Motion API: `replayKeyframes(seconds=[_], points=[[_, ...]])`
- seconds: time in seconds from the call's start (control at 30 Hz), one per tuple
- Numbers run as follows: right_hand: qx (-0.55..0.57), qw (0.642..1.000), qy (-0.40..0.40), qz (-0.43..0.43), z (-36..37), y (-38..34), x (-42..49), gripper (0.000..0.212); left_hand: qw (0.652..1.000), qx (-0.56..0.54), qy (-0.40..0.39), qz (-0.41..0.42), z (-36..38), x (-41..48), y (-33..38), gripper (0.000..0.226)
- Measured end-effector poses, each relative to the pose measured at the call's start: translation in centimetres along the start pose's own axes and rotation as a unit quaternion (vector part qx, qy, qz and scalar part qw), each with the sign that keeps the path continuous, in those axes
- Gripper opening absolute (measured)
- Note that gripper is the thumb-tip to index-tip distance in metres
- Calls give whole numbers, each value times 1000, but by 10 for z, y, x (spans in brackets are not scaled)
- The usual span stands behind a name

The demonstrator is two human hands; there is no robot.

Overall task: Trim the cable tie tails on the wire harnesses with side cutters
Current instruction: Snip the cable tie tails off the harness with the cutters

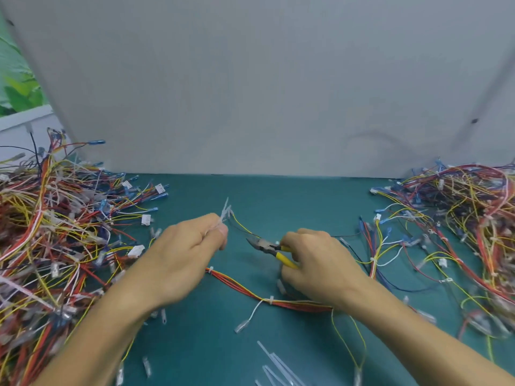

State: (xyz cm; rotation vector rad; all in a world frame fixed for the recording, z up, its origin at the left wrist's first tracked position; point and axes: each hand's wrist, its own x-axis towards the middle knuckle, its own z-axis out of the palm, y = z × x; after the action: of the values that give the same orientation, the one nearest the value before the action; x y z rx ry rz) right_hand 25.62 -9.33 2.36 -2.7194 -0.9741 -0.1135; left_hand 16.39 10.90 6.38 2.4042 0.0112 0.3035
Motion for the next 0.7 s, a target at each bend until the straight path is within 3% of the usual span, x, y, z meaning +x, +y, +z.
replayKeyframes(seconds=[0.17, 0.33, 0.6, 0.7], points=[[41, 997, 29, 50, -21, 33, -25, 8, 977, 107, -166, 78, 30, -45, 40, 30], [35, 994, 32, 97, -36, 57, -49, 13, 919, 248, -304, 44, 64, -76, 56, 15], [12, 986, -17, 163, -46, 79, -72, 11, 891, 291, -343, 62, 71, -92, 59, 33], [-12, 976, -25, 217, -44, 91, -70, 9, 899, 252, -350, 73, 64, -90, 53, 39]])
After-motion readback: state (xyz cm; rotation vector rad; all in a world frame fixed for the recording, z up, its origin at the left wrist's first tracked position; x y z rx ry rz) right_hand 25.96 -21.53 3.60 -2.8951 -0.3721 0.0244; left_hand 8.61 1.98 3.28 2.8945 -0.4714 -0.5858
